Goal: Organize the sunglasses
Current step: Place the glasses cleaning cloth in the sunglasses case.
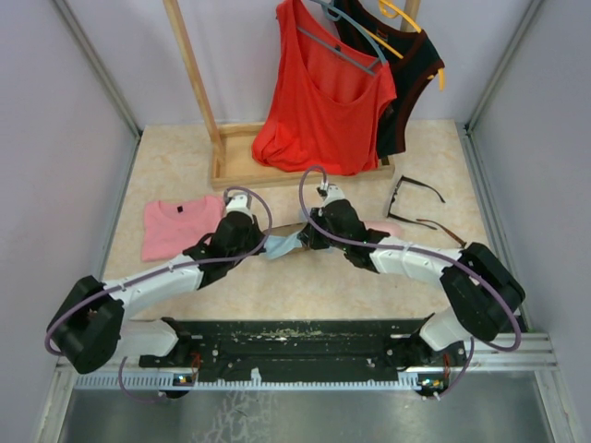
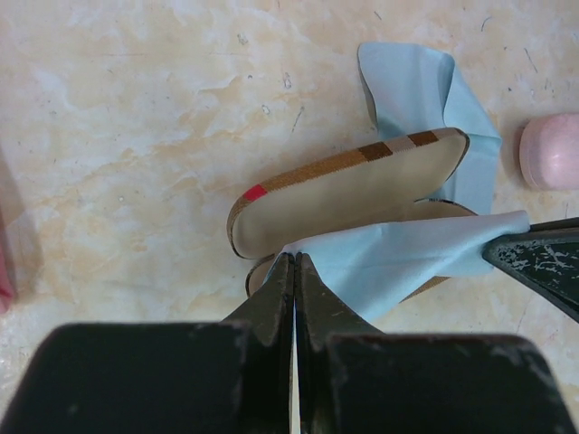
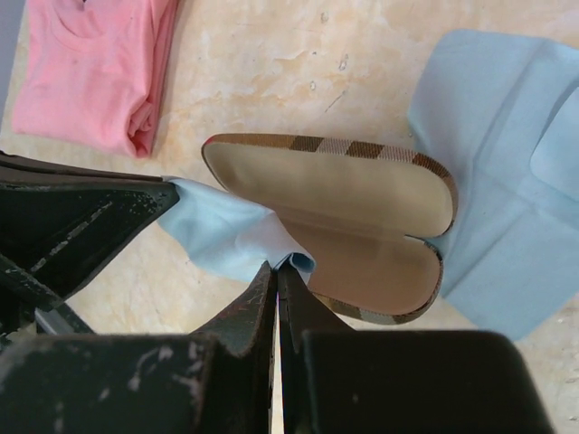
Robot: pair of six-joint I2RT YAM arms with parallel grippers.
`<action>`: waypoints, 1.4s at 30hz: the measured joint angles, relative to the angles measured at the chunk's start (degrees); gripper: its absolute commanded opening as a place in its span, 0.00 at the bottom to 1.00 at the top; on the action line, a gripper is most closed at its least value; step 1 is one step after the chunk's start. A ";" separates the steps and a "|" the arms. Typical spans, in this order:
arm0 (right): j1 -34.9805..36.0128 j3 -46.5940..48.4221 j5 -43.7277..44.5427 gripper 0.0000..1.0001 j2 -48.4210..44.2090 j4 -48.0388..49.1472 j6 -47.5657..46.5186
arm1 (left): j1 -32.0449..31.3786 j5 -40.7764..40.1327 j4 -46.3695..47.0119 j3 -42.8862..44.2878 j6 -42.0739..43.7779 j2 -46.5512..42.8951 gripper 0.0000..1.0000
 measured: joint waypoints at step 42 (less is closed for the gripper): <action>-4.39 3.69 0.98 0.00 5.16 -4.46 -9.53 | 2.16 3.06 7.87 2.49 1.81 6.03 0.00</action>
